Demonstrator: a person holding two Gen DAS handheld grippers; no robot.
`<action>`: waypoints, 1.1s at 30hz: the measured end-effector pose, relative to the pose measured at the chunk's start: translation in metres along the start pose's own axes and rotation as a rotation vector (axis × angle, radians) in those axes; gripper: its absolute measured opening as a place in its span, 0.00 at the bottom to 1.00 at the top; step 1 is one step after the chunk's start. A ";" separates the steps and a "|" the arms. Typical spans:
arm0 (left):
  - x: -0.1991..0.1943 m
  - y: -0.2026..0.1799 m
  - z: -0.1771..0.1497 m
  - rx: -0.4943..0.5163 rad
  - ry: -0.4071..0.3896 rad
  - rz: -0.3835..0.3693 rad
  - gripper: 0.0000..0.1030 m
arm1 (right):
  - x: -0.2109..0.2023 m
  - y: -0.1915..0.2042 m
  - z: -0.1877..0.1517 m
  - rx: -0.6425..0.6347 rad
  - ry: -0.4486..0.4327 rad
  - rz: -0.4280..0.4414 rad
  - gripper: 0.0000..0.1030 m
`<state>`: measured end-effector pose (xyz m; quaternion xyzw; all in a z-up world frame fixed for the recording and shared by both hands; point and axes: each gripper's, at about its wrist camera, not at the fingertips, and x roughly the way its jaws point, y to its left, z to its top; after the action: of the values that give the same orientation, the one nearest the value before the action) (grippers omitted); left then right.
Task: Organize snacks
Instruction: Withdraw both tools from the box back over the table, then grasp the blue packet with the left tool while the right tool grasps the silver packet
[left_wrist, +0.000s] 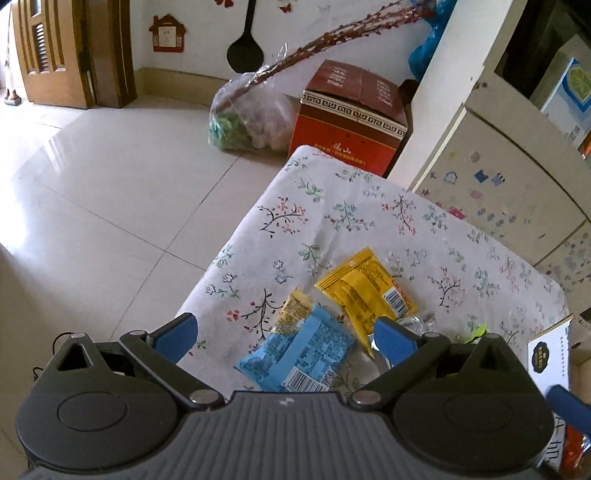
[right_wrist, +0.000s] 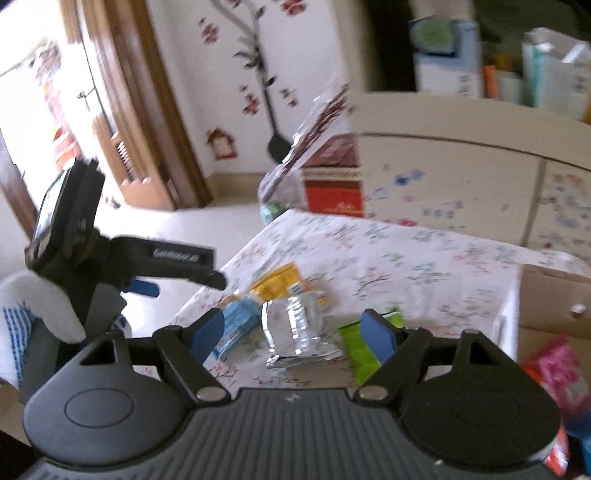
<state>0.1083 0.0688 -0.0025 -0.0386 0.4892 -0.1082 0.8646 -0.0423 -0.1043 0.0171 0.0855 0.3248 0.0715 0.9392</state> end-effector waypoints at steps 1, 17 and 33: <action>0.003 0.000 -0.001 0.007 0.002 0.004 1.00 | 0.006 0.002 -0.002 -0.006 0.013 0.000 0.79; 0.023 0.009 -0.004 0.019 0.024 0.010 1.00 | 0.082 0.013 -0.015 -0.097 0.081 -0.028 0.78; 0.028 -0.014 -0.024 0.218 0.017 -0.003 1.00 | 0.062 -0.011 -0.006 0.047 0.120 -0.060 0.51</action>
<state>0.1000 0.0501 -0.0358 0.0558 0.4819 -0.1624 0.8592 0.0033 -0.1023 -0.0273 0.0935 0.3845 0.0406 0.9175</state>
